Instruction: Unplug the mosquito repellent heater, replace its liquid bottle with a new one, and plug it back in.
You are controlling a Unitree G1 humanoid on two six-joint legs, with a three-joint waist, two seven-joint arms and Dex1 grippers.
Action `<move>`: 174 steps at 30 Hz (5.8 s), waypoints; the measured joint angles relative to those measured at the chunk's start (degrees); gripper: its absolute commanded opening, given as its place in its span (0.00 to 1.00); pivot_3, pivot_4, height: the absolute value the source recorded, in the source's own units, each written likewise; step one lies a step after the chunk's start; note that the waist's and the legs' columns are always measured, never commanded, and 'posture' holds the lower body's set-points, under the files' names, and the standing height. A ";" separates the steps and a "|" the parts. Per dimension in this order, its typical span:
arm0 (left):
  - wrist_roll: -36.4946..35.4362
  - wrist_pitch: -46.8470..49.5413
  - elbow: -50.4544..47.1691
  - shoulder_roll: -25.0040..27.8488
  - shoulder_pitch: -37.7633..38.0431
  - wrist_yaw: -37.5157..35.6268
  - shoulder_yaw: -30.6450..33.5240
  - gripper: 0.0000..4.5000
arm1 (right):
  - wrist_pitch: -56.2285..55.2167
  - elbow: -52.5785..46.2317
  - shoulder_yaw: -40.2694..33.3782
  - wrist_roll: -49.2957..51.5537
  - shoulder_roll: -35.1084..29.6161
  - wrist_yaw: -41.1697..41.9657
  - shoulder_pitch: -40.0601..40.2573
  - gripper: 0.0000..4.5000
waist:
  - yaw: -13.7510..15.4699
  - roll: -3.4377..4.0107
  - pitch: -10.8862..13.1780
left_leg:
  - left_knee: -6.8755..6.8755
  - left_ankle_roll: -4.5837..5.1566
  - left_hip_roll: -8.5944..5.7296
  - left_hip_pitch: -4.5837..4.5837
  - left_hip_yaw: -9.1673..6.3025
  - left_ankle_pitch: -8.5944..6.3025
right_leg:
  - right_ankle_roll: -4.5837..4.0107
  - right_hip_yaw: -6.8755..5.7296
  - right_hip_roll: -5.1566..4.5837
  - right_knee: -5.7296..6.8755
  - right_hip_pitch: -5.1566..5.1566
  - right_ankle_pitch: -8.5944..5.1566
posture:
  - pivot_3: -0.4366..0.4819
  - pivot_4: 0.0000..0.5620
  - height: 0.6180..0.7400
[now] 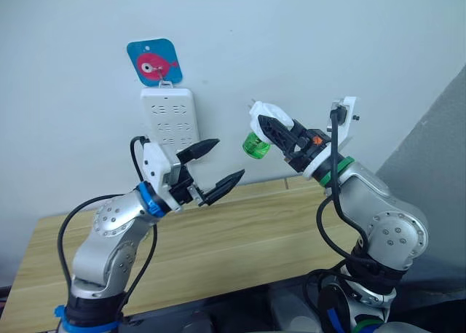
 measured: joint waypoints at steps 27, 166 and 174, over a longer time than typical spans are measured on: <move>4.98 -8.30 4.61 -6.73 -7.55 5.05 -4.29 1.00 | -21.85 5.63 10.30 35.24 -9.16 -25.23 1.40 0.65 | 0.11 0.02 -0.02 | 0.02 0.00 0.01 -0.04 0.01 0.00 | 0.10 0.04 0.05 -0.03 0.00 -0.07 | 0.24 0.11 0.97; -19.70 28.41 7.83 21.88 -7.24 -23.88 -4.61 0.95 | -1.35 21.37 25.72 49.01 -52.76 17.18 0.44 0.68 | 5.16 -0.35 3.75 | 0.07 0.05 0.24 -0.88 0.81 -0.01 | 0.12 1.18 0.55 -0.06 -1.10 -0.07 | 0.32 0.27 0.97; -4.40 -0.75 7.14 17.79 2.16 -26.89 -1.07 0.95 | -1.56 24.71 24.96 56.24 -53.86 12.26 2.43 0.68 | 5.28 -0.34 3.74 | 0.08 0.06 0.19 -0.89 0.92 -0.01 | 0.09 1.25 0.46 -0.08 -1.09 -0.06 | 0.32 0.27 0.97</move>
